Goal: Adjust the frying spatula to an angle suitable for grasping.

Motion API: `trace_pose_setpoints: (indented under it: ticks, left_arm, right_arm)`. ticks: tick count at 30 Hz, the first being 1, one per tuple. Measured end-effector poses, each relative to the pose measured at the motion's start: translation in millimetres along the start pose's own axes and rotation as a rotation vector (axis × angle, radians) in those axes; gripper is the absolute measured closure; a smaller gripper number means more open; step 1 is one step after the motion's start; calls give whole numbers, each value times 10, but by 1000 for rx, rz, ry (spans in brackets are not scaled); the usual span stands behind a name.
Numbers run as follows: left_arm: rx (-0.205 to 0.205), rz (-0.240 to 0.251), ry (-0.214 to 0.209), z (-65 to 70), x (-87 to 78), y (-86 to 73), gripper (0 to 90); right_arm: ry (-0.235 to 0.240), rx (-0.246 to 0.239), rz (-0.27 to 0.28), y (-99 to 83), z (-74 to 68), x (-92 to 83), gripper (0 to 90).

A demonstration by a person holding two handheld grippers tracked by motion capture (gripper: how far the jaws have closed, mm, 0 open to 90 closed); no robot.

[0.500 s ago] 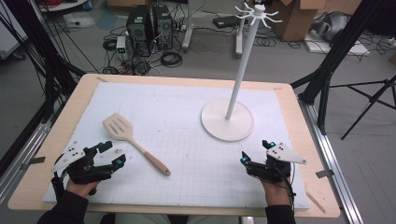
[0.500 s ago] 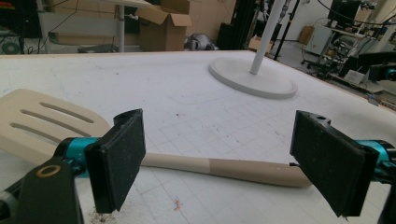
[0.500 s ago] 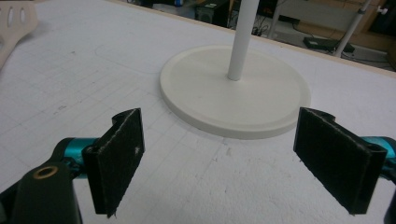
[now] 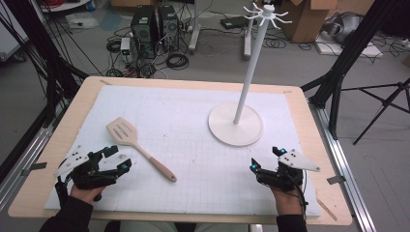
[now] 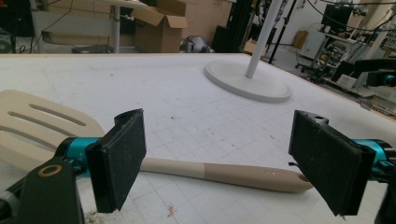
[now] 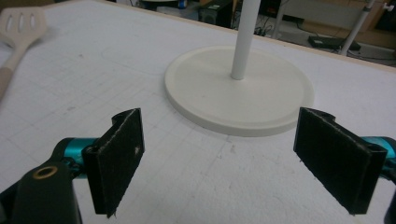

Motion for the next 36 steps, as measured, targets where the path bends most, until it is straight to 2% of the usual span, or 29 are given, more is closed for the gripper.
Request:
trace_pose_setpoints:
  ticks: [3, 7, 8, 10, 12, 13, 14, 15, 16, 17, 18, 19, 21, 22, 23, 24, 25, 26, 27, 28, 29, 30, 31, 32, 33, 35, 36]
  left_arm:
    - [-2, 15, 4, 13, -29, 18, 190]
    - [-5, 26, 21, -12, -41, 26, 179]
    - [-7, 26, 26, -28, -46, 25, 179]
    - [-3, 25, 27, -31, -47, 24, 179]
    - [-1, 25, 24, -30, -49, 23, 184]
    - [4, 23, 13, -29, -49, 18, 187]
    - [4, 23, 13, -29, -49, 18, 183]
    - [4, 35, 14, -35, -59, 26, 181]
    - [4, 35, 14, -35, -59, 26, 177]
    - [19, 38, 28, -49, -81, 39, 177]
    - [19, 38, 28, -49, -81, 39, 177]
    - [33, 32, 39, -67, -102, 44, 177]
    - [45, 30, 42, -89, -118, 48, 181]
    - [45, 30, 42, -89, -118, 48, 181]
    - [51, 32, 49, -102, -125, 51, 181]
    - [64, 31, 64, -131, -144, 54, 180]
    - [64, 31, 73, -144, -154, 57, 180]
    - [64, 31, 73, -144, -154, 57, 180]
    - [56, 29, 81, -159, -170, 63, 180]
    - [56, 29, 81, -159, -170, 63, 180]
    - [36, 27, 82, -176, -185, 70, 180]
    - [36, 27, 82, -176, -185, 70, 180]
    - [29, 29, 83, -181, -191, 74, 180]
    - [22, 35, 85, -186, -195, 80, 180]
    - [15, 41, 86, -196, -207, 88, 180]
    - [13, 44, 89, -200, -212, 92, 181]
    - [12, 44, 91, -205, -219, 94, 181]
  right_arm:
    - [18, 19, 1, 19, -33, -13, 147]
    - [25, 14, -5, 29, -72, 4, 147]
    - [43, 9, -26, 27, -119, 34, 147]
    - [68, -1, -27, 43, -183, 84, 147]
    - [86, 4, -35, 55, -226, 109, 147]
    - [127, 21, -54, 91, -320, 162, 147]
    - [127, 21, -54, 91, -320, 162, 147]
    - [167, 17, -59, 135, -435, 209, 147]
    - [167, 17, -59, 135, -435, 209, 147]
    - [190, -31, -49, 173, -571, 256, 147]
    - [190, -31, -49, 173, -571, 256, 147]
    - [218, -73, -44, 212, -722, 309, 147]
    - [244, -93, -50, 252, -872, 369, 147]
    - [244, -93, -50, 252, -872, 369, 147]
    - [274, -114, -45, 298, -1025, 439, 147]
    - [286, -124, -49, 317, -1105, 471, 147]
    - [297, -136, -55, 333, -1187, 504, 147]
    - [297, -136, -55, 333, -1187, 504, 147]
    - [324, -156, -62, 362, -1346, 572, 169]
    - [324, -156, -62, 362, -1346, 572, 169]
    - [356, -172, -68, 390, -1501, 634, 217]
    - [356, -172, -68, 390, -1501, 634, 217]
    - [371, -189, -68, 411, -1641, 705, 224]
    - [371, -189, -68, 411, -1641, 705, 224]
    - [398, -198, -86, 417, -1782, 780, 255]
    - [418, -224, -102, 415, -1924, 851, 273]
    - [418, -224, -102, 415, -1924, 851, 273]
Point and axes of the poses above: each handheld gripper's, and its own axes: x roughly forward along the jaws, y roughly out of its top, z roughly to its right, the point moved 6 cm from there along x, roughly forward along the jaws, and after that the axes turned 13 degrees about -y, right-handed, at the moved point
